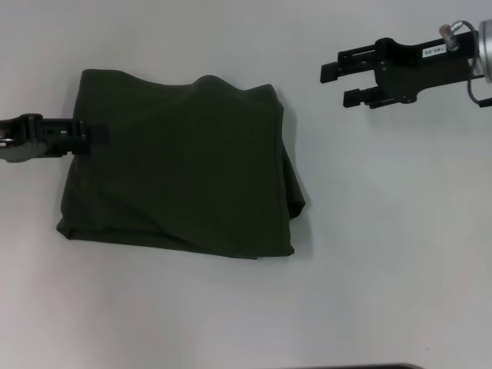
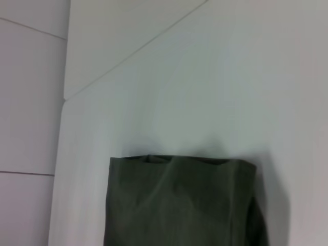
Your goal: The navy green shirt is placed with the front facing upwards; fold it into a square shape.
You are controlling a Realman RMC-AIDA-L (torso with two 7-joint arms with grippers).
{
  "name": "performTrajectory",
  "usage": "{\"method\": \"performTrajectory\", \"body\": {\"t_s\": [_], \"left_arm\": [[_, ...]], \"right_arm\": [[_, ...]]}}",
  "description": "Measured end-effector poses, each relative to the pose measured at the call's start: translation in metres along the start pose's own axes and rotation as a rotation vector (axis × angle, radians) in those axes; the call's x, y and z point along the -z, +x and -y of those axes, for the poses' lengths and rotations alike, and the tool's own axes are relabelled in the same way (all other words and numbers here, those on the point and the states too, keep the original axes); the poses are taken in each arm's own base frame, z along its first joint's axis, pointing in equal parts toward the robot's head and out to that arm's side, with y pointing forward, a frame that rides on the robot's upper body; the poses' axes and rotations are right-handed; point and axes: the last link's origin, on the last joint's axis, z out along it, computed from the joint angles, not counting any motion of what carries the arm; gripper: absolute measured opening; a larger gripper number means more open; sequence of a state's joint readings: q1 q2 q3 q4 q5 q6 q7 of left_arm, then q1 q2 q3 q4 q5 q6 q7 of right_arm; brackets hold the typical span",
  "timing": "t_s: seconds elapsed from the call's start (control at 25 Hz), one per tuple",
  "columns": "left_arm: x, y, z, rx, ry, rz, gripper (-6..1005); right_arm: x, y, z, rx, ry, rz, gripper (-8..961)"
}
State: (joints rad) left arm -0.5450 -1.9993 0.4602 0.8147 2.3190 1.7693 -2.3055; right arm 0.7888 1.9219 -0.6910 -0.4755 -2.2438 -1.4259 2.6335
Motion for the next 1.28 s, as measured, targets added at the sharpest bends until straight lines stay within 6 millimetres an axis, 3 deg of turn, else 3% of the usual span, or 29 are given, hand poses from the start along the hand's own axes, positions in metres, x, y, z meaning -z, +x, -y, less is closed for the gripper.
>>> {"method": "performTrajectory", "body": {"t_s": [0.36, 1.28], "left_arm": [[-0.004, 0.003, 0.000, 0.003, 0.008, -0.011, 657], [-0.011, 0.005, 0.001, -0.015, 0.012, -0.023, 658]], "right_arm": [[-0.023, 0.002, -0.009, -0.022, -0.046, 0.035, 761], [-0.064, 0.014, 0.005, -0.060, 0.043, 0.108, 739]]}}
